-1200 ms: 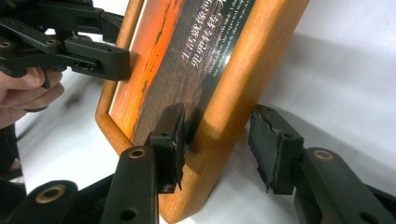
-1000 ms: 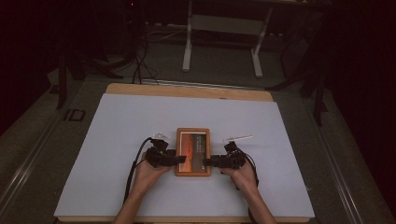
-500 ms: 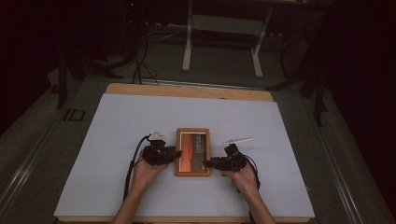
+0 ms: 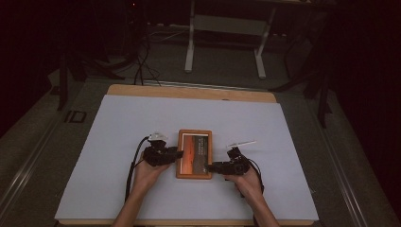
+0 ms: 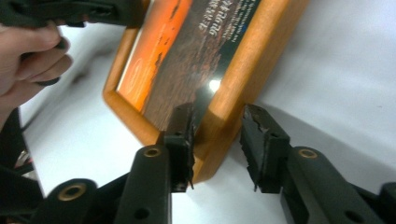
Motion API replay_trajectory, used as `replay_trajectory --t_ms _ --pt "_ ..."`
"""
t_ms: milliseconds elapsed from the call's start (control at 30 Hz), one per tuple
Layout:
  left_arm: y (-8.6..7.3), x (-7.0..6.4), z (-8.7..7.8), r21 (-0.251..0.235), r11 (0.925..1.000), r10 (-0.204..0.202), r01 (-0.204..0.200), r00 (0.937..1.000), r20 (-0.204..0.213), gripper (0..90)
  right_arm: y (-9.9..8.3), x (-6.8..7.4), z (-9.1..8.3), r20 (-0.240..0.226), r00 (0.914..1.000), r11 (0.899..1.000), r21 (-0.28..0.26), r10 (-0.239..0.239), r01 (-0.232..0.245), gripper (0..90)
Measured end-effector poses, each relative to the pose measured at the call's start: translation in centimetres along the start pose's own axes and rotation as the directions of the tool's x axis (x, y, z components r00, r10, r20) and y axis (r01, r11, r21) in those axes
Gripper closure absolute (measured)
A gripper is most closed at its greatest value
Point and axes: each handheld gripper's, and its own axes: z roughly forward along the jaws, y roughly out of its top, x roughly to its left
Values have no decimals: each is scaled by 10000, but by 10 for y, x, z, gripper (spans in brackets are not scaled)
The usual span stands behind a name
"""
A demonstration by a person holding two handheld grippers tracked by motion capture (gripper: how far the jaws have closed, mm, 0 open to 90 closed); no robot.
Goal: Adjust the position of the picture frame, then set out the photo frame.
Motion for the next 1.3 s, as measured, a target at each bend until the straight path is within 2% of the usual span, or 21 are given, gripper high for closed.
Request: replay_trajectory --t_ms 133,167,267,400,567,667,700,733,800,933,1200,1300 --pt "0 -1 0 23 10000 26 -26 10000 -21 613 1 0 0 7 10000 10000 73 -12 12 656" --pt "0 -1 -1 67 10000 42 -42 10000 -27 616 1 -2 0 -126 9999 10000 30 90 -90 656" --pt "1 -2 -3 61 10000 27 -27 10000 5 617 1 -4 -1 -214 9998 10000 -28 -1 0 661" --pt "2 -5 -12 -77 9996 254 -255 9996 -131 601 3 -3 -5 306 9982 9981 -328 -508 518 652" --pt "1 -6 -28 -410 9985 347 -367 9983 -469 587 4 -2 -13 983 9894 9896 -868 -1065 1151 652" --pt "0 -6 -33 -566 9976 364 -395 9978 -557 573 6 0 -16 1120 9861 9847 -1103 -1224 1348 651" --pt "-2 -7 -38 -647 9970 387 -433 9968 -703 573 7 1 -18 1211 9835 9818 -1179 -1346 1489 648" --pt "-3 -7 -40 -655 9968 420 -469 9965 -729 558 9 5 -20 1447 9773 9764 -1280 -1550 1738 647" --pt "-5 -7 -43 -637 9969 410 -461 9961 -786 552 10 8 -22 1661 9701 9707 -1335 -1767 1997 648" --pt "-9 -7 -48 -581 9973 402 -449 9961 -792 547 15 14 -22 1942 9561 9598 -1332 -2193 2471 676" --pt "-10 -6 -55 -782 9969 -8 -35 9985 -545 547 29 18 -15 2242 9431 9499 -1385 -2454 2801 853" --pt "-10 -6 -57 -828 9965 -120 88 9992 -384 554 36 19 -10 2447 9330 9440 -1330 -2639 3019 899"
